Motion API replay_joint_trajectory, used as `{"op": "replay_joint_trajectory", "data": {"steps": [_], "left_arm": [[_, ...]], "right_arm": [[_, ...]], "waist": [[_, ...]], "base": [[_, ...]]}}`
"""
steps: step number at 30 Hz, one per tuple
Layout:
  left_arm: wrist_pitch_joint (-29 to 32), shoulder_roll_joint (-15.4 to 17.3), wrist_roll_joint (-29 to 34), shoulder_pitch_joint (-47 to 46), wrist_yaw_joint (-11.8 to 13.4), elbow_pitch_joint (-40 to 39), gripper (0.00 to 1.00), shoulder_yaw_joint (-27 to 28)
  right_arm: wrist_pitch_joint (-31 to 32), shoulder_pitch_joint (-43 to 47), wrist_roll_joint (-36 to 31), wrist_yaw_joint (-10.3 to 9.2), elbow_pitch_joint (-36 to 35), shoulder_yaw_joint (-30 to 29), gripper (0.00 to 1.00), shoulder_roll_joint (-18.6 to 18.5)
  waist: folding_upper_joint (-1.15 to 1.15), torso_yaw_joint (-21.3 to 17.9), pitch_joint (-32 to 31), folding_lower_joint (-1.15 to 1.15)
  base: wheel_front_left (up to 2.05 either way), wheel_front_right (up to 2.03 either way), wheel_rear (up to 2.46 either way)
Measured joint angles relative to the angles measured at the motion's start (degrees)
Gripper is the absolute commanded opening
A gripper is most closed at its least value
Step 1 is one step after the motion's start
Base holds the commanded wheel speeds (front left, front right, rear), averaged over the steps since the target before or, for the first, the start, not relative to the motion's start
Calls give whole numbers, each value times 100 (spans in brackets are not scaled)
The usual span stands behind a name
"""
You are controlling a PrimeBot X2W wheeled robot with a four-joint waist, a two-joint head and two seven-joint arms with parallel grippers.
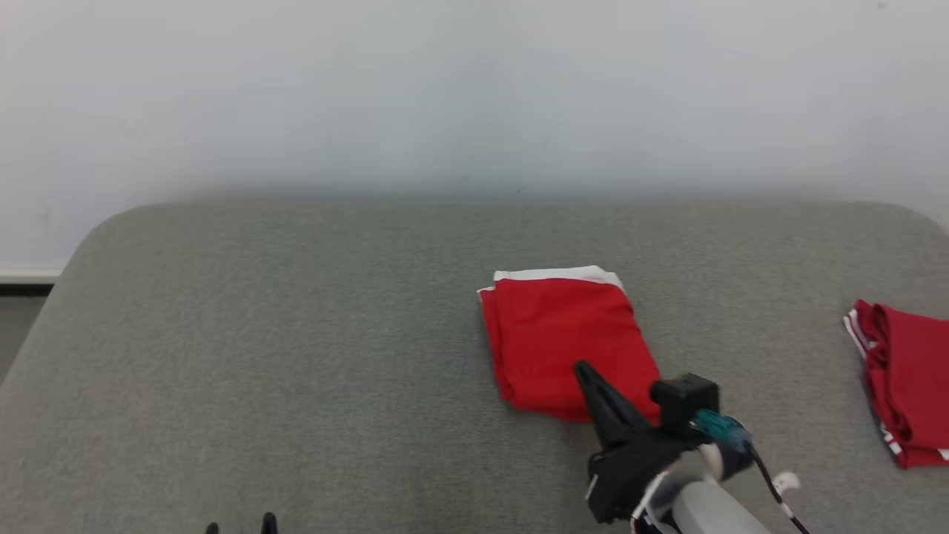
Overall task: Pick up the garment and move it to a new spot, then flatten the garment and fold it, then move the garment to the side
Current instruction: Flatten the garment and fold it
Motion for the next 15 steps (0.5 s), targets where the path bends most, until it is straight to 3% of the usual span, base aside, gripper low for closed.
{"op": "replay_joint_trajectory", "data": {"steps": [2, 3, 4, 8, 15], "left_arm": [[0, 2, 36, -1, -1, 7, 100, 130], [0, 1, 43, -2, -1, 15, 100, 186], [0, 2, 46, -3, -2, 26, 100, 249], [0, 0, 135, -5, 0, 36, 100, 489], [0, 2, 198, 4, -26, 101, 100, 914]], "right_arm": [[-110, 243, -246, 0, -254, -323, 50, -36], [-149, 378, -357, -1, -403, -493, 92, -51], [-168, 514, -485, -1, -556, -642, 100, -60], [-212, 1040, -776, -1, -1171, -1243, 100, -41], [-192, 1638, -1191, -1, -1917, -1677, 100, 8]], "waist": [[0, -127, -23, 0], [0, -192, -34, 0], [0, -254, -45, 0], [0, -491, -82, 0], [0, -836, -126, 0]], "base": [[0, 0, 0], [0, 0, 0], [0, 0, 0], [0, 0, 0], [0, 0, 0]]}}
